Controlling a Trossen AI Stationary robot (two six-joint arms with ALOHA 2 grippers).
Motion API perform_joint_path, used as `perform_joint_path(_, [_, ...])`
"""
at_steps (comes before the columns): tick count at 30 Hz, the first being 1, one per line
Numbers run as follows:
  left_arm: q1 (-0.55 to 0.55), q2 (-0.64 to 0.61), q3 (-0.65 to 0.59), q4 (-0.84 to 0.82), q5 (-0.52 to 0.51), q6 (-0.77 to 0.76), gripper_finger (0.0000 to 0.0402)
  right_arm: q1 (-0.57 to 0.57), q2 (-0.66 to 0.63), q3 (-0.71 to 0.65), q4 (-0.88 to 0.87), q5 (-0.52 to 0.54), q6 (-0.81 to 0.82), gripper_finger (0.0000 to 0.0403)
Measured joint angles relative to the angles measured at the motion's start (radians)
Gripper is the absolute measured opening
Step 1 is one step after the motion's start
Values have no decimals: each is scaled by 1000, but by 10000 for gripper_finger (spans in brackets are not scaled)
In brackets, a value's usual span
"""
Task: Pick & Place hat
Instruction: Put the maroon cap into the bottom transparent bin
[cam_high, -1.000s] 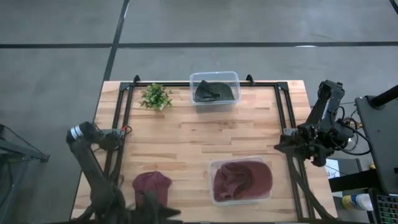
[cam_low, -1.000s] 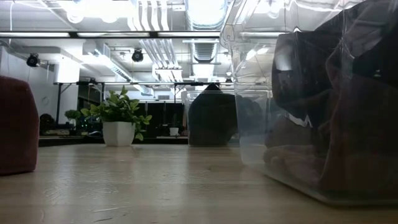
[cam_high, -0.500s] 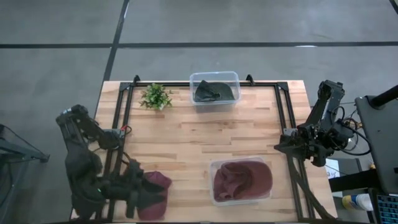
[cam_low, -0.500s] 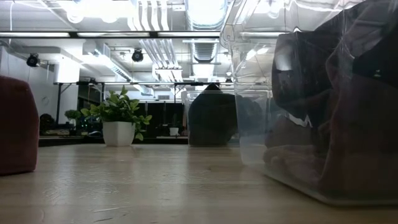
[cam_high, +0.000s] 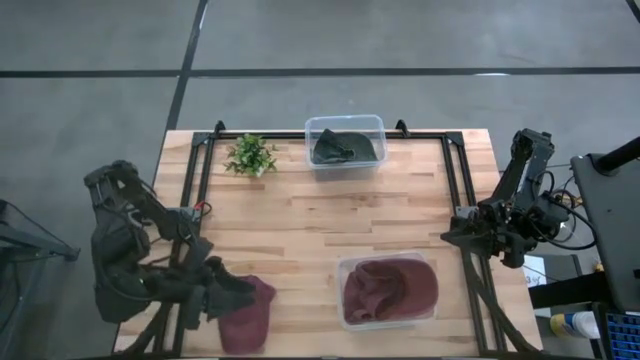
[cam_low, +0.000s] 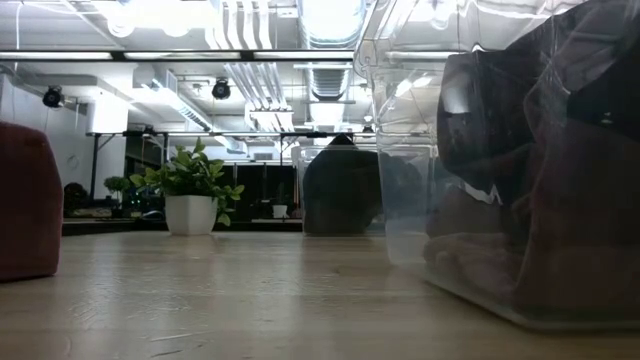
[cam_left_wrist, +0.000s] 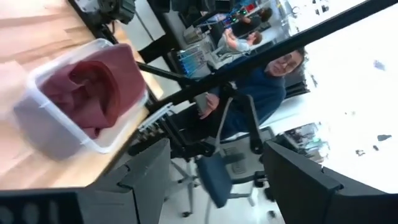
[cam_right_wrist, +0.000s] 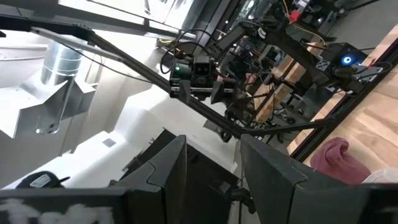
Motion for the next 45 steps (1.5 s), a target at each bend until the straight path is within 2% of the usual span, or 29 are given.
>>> perform_joint_path(4, [-17,23,0,-105,-2,-17,248,0,0,0,0,0,0,146])
perform_joint_path(8, [-13,77,3,-297,9,-145,248,0,0,0,0,0,0,146])
perform_joint_path(10, [5,112,5,-403,57,-224,248,0,0,0,0,0,0,146])
perform_joint_path(15, [38,215,29,-659,282,-357,248,0,0,0,0,0,0,146])
perform_joint_path(17, [38,259,49,-746,316,-365,248,0,0,0,0,0,0,146])
perform_joint_path(23, [25,438,175,-992,401,-157,248,0,0,0,0,0,0,146])
perform_joint_path(29, [-84,614,345,-986,375,224,248,0,0,0,0,0,0,146])
perform_joint_path(31, [-126,660,409,-983,348,304,248,0,0,0,0,0,0,146])
perform_joint_path(35, [-187,759,526,-982,314,378,248,0,0,0,0,-1,0,146])
perform_joint_path(39, [-214,842,605,-983,268,374,248,0,0,0,1,-1,0,146])
perform_joint_path(45, [-220,955,671,-984,262,397,248,0,0,0,0,-1,0,146])
